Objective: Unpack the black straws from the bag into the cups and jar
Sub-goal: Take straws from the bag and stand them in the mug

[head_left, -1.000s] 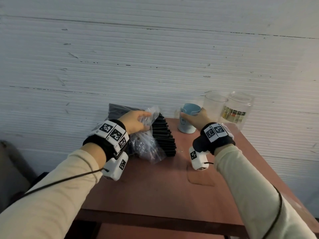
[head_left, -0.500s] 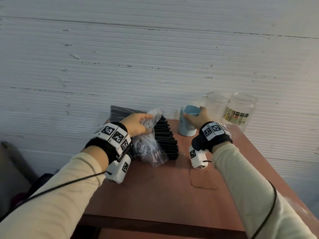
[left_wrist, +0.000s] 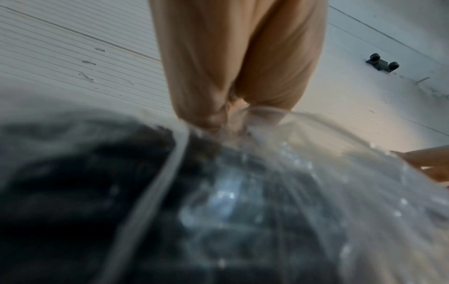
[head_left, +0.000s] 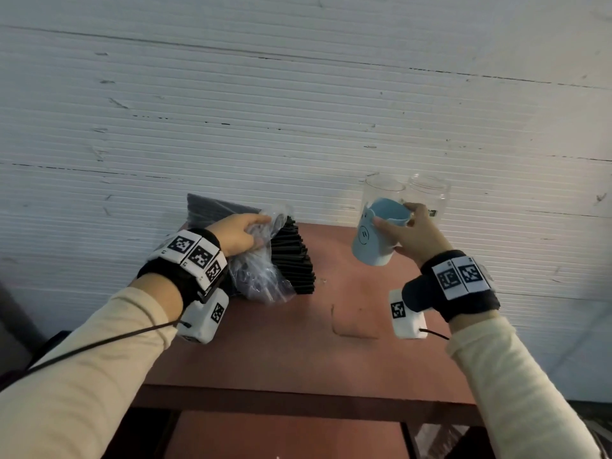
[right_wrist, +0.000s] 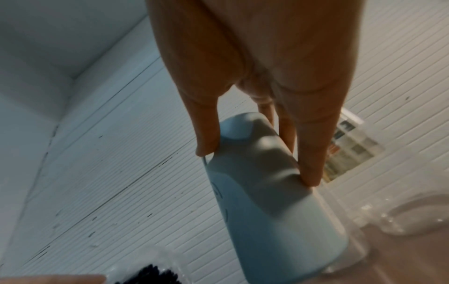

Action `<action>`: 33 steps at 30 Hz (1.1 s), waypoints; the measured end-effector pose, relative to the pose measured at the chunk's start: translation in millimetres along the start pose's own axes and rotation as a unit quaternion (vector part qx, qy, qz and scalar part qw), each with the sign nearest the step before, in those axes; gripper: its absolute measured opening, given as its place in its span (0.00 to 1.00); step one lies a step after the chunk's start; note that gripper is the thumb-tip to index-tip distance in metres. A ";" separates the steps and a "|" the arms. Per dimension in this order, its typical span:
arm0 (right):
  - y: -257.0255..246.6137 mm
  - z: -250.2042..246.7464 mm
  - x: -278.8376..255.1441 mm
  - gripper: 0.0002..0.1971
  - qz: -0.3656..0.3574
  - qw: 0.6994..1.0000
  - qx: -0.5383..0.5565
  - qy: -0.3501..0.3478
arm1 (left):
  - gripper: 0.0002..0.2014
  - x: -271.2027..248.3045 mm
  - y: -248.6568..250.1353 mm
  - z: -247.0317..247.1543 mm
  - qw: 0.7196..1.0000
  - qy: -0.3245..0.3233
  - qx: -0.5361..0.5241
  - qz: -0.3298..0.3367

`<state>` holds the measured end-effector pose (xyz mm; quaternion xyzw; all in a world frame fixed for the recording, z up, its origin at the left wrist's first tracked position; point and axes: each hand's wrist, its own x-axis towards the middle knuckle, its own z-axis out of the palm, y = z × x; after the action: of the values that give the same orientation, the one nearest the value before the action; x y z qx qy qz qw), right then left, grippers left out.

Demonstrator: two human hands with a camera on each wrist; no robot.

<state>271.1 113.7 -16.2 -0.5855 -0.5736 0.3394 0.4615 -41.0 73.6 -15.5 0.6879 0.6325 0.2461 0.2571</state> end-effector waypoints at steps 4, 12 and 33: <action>10.5 -11.8 -12.0 0.59 0.032 0.999 -0.008 -0.020 | 0.29 -12.0 5.5 3.4 1.000 -0.005 -0.022 0.007; 12.6 -8.1 -25.6 0.50 0.068 0.994 -0.066 -0.054 | 0.29 -24.4 25.7 0.5 1.000 0.000 0.017 0.011; -35.2 98.3 -46.1 0.09 -0.115 0.975 -0.109 -0.157 | 0.25 -59.6 40.8 1.6 0.992 0.124 0.022 -0.008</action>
<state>162.3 80.2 -23.4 -0.5016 -0.7359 0.3076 0.3350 -14.3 11.3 9.5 0.6528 0.6701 0.3134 0.1632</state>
